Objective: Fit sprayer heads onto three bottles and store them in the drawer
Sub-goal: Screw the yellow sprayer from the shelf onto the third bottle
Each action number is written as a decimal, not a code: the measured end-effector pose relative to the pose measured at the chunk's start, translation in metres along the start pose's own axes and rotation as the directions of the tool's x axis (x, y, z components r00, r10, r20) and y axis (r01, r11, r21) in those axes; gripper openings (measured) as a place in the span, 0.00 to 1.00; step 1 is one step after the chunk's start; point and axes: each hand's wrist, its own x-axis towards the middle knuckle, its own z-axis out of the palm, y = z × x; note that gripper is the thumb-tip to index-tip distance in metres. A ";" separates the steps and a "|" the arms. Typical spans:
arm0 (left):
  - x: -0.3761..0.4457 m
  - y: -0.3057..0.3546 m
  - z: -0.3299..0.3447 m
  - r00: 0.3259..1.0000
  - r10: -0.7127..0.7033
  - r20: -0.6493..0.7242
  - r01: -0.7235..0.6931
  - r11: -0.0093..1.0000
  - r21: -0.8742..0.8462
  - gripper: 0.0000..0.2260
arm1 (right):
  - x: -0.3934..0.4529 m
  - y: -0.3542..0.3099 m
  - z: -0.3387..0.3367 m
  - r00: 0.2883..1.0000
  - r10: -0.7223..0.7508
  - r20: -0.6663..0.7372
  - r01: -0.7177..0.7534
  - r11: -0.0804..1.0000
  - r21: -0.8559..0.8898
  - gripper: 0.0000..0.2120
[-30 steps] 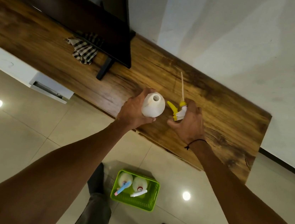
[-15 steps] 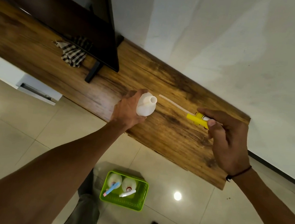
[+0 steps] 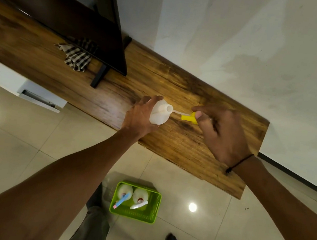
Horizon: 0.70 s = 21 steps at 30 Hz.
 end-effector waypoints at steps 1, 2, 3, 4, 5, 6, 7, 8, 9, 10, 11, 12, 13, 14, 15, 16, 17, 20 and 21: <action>0.000 0.001 0.000 1.000 0.008 -0.005 -0.008 1.000 0.004 0.44 | 0.004 -0.002 0.006 0.999 -0.009 0.040 0.011 0.999 -0.038 0.23; -0.001 0.001 0.001 1.000 0.021 -0.014 -0.021 1.000 0.013 0.44 | 0.009 -0.002 0.013 0.996 -0.013 0.089 0.020 0.996 -0.084 0.25; -0.001 0.002 0.001 0.999 0.037 -0.023 -0.037 0.999 0.023 0.44 | 0.015 -0.002 0.021 0.990 -0.015 0.137 0.033 0.991 -0.131 0.28; -0.002 0.003 0.002 0.998 0.053 -0.032 -0.052 0.998 0.032 0.43 | 0.021 -0.001 0.029 0.981 -0.010 0.194 0.043 0.985 -0.170 0.31; -0.002 0.004 0.004 0.997 0.063 -0.040 -0.061 0.997 0.037 0.42 | 0.026 0.000 0.038 0.966 0.009 0.258 0.045 0.978 -0.204 0.34; -0.002 0.005 0.004 0.997 0.063 -0.050 -0.061 0.997 0.037 0.40 | 0.030 0.000 0.045 0.948 0.037 0.316 0.042 0.970 -0.240 0.34; -0.001 0.005 0.005 0.997 0.052 -0.056 -0.050 0.998 0.038 0.40 | 0.034 0.001 0.052 0.932 0.059 0.357 0.045 0.960 -0.275 0.31; -0.001 0.006 0.005 0.998 0.034 -0.057 -0.031 0.999 0.042 0.40 | 0.038 0.003 0.058 0.928 0.051 0.370 0.067 0.951 -0.301 0.25; -0.001 0.006 0.005 0.998 0.017 -0.056 -0.015 0.999 0.045 0.41 | 0.042 0.005 0.062 0.930 0.027 0.366 0.099 0.942 -0.320 0.18; -0.001 0.005 0.005 0.998 0.009 -0.055 -0.006 0.999 0.043 0.41 | 0.046 0.005 0.065 0.933 0.001 0.359 0.128 0.933 -0.337 0.15; -0.001 0.004 0.006 0.998 0.007 -0.056 -0.005 0.999 0.042 0.41 | 0.048 0.004 0.067 0.936 -0.020 0.352 0.154 0.922 -0.356 0.14; -0.001 0.003 0.006 0.998 0.008 -0.055 -0.006 0.999 0.047 0.41 | 0.050 0.003 0.068 0.937 -0.036 0.347 0.175 0.909 -0.379 0.15; 0.000 0.002 0.006 0.999 0.007 -0.052 -0.004 0.998 0.060 0.42 | 0.051 0.002 0.068 0.938 -0.049 0.344 0.194 0.895 -0.403 0.16; 0.000 0.001 0.007 0.999 0.006 -0.051 -0.002 0.997 0.077 0.42 | 0.052 0.000 0.069 0.937 -0.055 0.346 0.210 0.879 -0.428 0.16; 0.000 0.001 0.007 0.999 0.005 -0.052 -0.001 0.996 0.092 0.43 | 0.054 0.000 0.069 0.932 -0.055 0.359 0.224 0.865 -0.449 0.16; 0.001 0.001 0.008 0.999 0.007 -0.054 -0.002 0.995 0.102 0.43 | 0.057 0.000 0.069 0.922 -0.047 0.383 0.237 0.853 -0.465 0.16; 0.001 0.003 0.009 0.998 0.012 -0.055 -0.006 0.994 0.108 0.43 | 0.060 0.000 0.067 0.909 -0.032 0.415 0.247 0.844 -0.476 0.15; 0.002 0.006 0.011 0.998 0.024 -0.063 -0.016 0.993 0.120 0.44 | 0.071 0.000 0.059 0.872 0.001 0.489 0.283 0.815 -0.506 0.14; 0.003 0.008 0.012 0.998 0.023 -0.066 -0.015 0.992 0.127 0.44 | 0.072 0.001 0.057 0.865 -0.010 0.502 0.309 0.799 -0.516 0.13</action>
